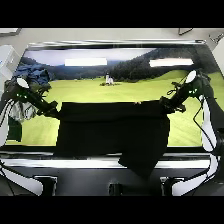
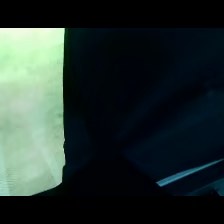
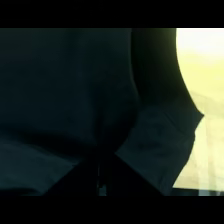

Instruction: Fold the clothes and pants, and hang the long-sleeved shirts on hangers.

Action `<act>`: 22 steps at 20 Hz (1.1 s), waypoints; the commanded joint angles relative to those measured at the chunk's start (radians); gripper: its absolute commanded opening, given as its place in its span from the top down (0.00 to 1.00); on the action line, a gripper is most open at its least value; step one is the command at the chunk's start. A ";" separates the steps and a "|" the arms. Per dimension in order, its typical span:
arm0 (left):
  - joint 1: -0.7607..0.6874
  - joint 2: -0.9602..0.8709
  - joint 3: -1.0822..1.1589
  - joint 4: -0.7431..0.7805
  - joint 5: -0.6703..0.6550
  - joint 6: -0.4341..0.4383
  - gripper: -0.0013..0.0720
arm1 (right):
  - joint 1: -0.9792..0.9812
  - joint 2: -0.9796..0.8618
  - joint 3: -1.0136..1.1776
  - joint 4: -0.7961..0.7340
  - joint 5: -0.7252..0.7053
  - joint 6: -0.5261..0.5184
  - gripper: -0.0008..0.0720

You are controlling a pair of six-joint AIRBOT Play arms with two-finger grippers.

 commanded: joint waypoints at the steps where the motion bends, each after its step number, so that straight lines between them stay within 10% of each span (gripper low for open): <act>1: 0.000 0.004 -0.034 0.010 -0.037 0.019 0.95 | 0.002 0.000 -0.024 -0.009 0.042 0.010 0.93; 10: -0.002 -0.030 -0.037 0.012 -0.018 0.018 0.94 | 0.002 0.000 -0.080 -0.023 0.025 0.019 0.93; 13: 0.008 -0.011 -0.027 0.008 -0.050 0.017 0.28 | -0.010 0.009 -0.071 -0.001 0.043 -0.022 0.34; 22: 0.151 0.398 -0.551 0.072 0.113 0.047 0.30 | -0.194 0.283 -0.374 -0.070 0.069 -0.084 0.12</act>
